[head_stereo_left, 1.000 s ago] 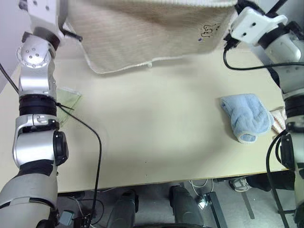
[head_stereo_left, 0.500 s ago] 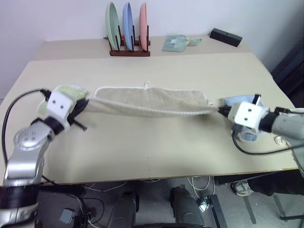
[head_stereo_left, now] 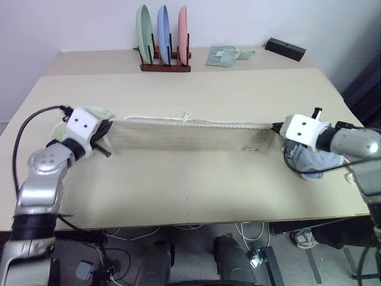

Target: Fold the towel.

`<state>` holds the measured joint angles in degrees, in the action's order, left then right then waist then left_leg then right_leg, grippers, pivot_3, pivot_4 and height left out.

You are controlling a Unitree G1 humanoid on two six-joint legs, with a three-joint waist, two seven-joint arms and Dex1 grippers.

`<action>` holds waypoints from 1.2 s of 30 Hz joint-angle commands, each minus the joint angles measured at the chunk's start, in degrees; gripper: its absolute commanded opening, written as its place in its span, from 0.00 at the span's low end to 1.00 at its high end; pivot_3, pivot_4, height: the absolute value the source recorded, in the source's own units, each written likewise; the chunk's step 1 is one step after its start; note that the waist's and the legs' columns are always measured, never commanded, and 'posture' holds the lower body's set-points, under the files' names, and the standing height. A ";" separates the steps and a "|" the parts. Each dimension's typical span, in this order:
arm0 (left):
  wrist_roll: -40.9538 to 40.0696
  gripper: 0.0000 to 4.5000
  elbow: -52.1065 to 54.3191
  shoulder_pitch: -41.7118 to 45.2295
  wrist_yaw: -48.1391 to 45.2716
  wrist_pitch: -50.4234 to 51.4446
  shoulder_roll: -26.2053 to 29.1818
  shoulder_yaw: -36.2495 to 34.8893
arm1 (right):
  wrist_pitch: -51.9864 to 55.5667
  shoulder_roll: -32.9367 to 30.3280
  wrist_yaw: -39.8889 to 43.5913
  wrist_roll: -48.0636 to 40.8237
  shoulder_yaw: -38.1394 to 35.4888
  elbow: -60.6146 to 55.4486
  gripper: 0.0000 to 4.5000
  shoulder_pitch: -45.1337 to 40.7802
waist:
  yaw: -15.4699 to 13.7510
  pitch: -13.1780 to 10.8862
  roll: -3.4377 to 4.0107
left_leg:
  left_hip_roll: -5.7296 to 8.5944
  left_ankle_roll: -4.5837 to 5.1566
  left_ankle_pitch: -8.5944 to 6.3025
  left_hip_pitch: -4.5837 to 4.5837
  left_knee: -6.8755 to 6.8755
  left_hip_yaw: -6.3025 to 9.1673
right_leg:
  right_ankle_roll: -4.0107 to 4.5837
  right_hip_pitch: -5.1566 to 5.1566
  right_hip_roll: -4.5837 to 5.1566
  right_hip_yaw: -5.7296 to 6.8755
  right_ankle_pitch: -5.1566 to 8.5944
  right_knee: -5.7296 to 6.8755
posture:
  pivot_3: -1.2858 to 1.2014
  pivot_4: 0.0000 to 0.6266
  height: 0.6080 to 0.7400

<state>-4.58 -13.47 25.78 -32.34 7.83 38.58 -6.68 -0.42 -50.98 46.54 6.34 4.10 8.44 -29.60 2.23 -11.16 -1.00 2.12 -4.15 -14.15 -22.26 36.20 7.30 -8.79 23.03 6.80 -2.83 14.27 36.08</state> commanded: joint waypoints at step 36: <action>-4.98 0.99 9.32 0.22 -0.73 -4.02 -13.87 7.97 | 53.56 25.44 -22.78 -42.10 -29.95 -36.45 0.98 22.03 | 0.19 0.08 0.04 | -0.02 0.00 0.00 -0.09 -0.05 0.11 | -0.04 0.13 -0.03 0.00 -0.04 0.13 | 0.52 0.24 1.00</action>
<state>-8.48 -8.51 26.73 -29.51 3.30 24.68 -1.03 46.14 -27.57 27.52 -28.73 -23.56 -22.42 -7.95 2.41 -11.08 -0.96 2.09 -4.15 -14.15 -22.34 36.15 7.41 -8.82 23.15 6.76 -2.83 14.23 36.21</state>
